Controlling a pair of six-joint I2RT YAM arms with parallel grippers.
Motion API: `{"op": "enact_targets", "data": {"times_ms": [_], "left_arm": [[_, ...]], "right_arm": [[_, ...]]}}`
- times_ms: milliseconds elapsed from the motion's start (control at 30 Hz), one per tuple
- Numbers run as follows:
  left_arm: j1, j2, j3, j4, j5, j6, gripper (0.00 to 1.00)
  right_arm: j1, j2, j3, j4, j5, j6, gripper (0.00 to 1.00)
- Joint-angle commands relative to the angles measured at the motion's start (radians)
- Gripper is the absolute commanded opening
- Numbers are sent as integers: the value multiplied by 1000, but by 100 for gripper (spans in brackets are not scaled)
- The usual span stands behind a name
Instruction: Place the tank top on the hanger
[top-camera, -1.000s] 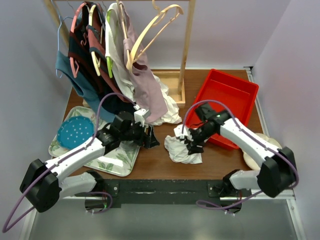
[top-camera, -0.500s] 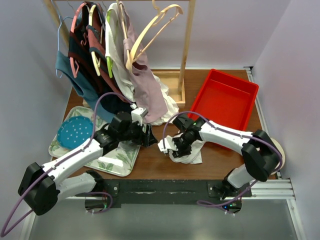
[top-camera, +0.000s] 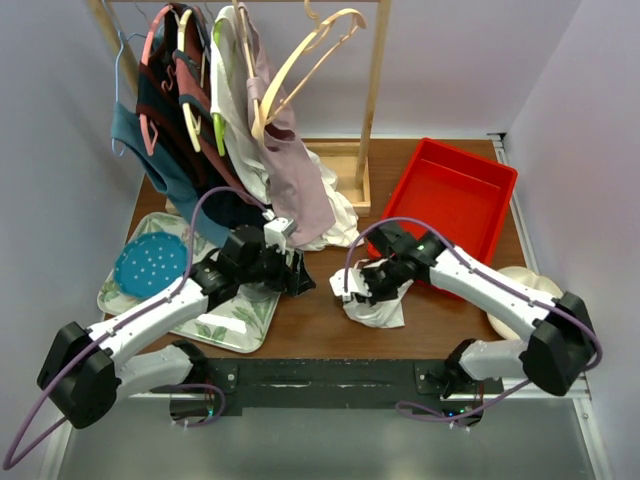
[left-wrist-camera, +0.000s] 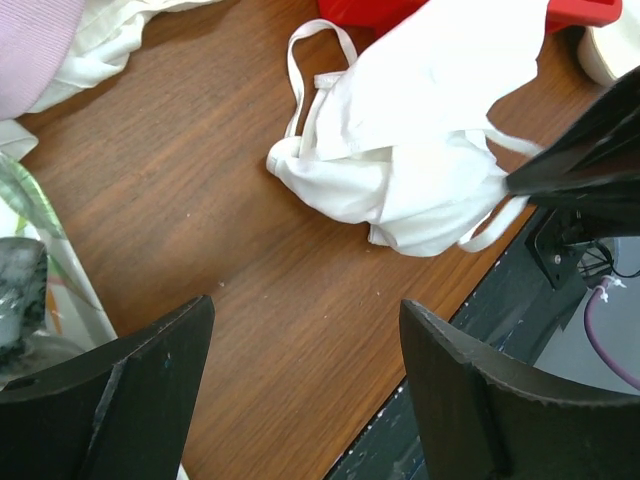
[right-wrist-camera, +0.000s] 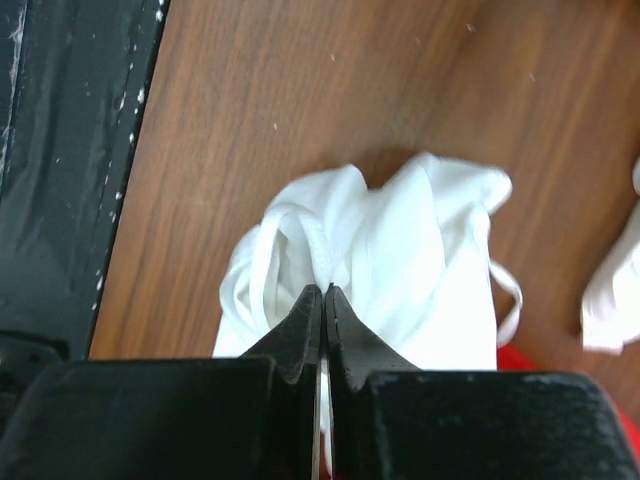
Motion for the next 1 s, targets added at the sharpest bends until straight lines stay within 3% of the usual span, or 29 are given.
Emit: {"op": "enact_targets", "data": {"times_ms": [0,133,267,367,500,700,967], "left_arm": [[-4,60,36,90,52,19,80],[-17,171,79,121,92,12,80],[-73,279,144,130,60,19,81],[-113,354,188,118,0,30,80],[-145,423,236,121,-48,79,80],[-166,428,290,184,24,142,80],[-166,408,280,281,120,147,81]], "right_arm": [[-59,-73,25,-170,-29,-10,0],[-79,-83,-56,-255,-9,-67,4],[-81,-135,-154,-180,31,-2,0],[-125,-191,-141,-152,7,27,0],[-228,-231,15,-212,-96,33,0],[-311,-209,316,-312,-194,56,0],[-346,-165,447,-347,-275,64,0]]}}
